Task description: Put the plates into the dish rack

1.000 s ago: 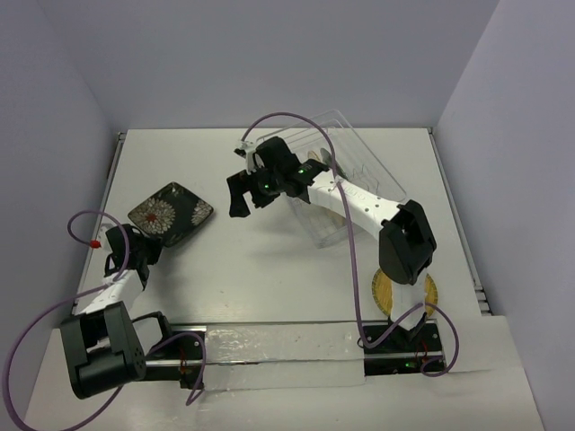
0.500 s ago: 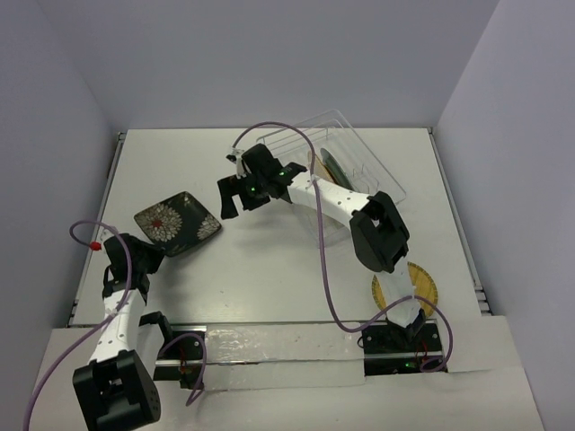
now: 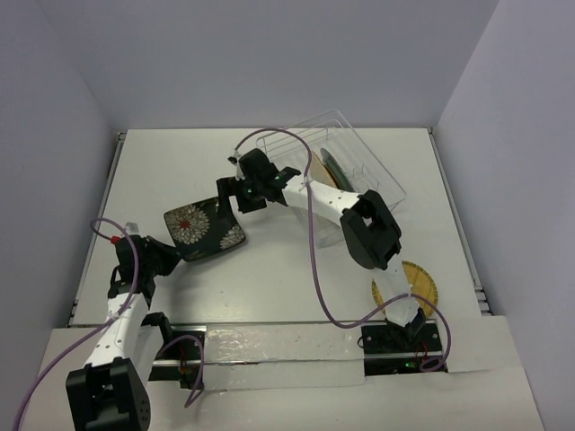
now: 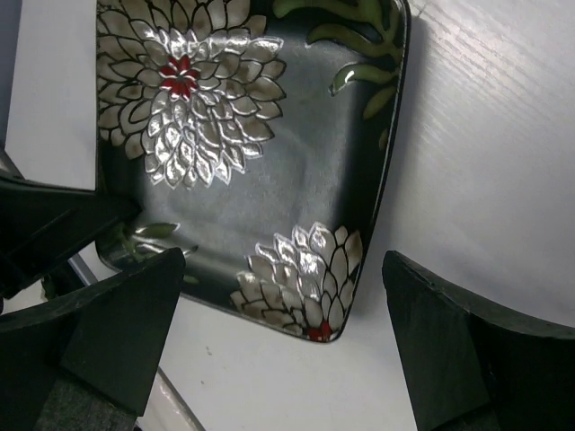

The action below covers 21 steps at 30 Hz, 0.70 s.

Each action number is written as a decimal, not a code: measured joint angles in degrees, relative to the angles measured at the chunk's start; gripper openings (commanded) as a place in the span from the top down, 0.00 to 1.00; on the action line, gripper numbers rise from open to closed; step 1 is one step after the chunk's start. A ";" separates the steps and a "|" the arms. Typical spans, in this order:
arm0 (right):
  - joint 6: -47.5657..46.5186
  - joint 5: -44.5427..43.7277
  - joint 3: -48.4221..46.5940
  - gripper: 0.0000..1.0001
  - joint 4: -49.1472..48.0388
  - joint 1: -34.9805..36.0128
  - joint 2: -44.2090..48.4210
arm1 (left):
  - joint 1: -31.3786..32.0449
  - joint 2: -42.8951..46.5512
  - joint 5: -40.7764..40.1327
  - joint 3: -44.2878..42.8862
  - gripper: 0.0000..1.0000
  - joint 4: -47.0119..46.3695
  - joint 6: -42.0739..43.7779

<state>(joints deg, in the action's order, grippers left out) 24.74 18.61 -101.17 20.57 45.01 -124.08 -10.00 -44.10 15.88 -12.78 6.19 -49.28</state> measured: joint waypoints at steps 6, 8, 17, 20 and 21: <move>1.16 -1.82 1.54 0.02 -0.19 0.00 -0.28 | 2.69 3.98 -0.77 -0.69 1.00 1.42 -0.23; 1.21 -3.05 2.44 0.02 -0.42 0.00 -0.22 | 3.66 5.77 -2.21 -2.13 1.00 3.07 -0.21; 0.88 -4.56 6.79 0.06 -2.20 -0.01 2.70 | 4.79 9.14 -3.13 -7.08 1.00 4.87 -0.14; 0.81 -2.36 8.99 0.10 -5.33 -0.21 4.34 | 4.79 9.60 -1.66 -7.15 1.00 4.17 -0.67; 0.82 -1.22 10.11 0.12 -6.57 -0.34 5.07 | 4.79 9.69 -0.99 -7.15 1.00 3.91 -0.93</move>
<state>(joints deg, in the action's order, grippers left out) 25.57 17.38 -91.06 14.00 44.68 -119.00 -5.21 -34.41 14.89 -19.92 10.11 -50.21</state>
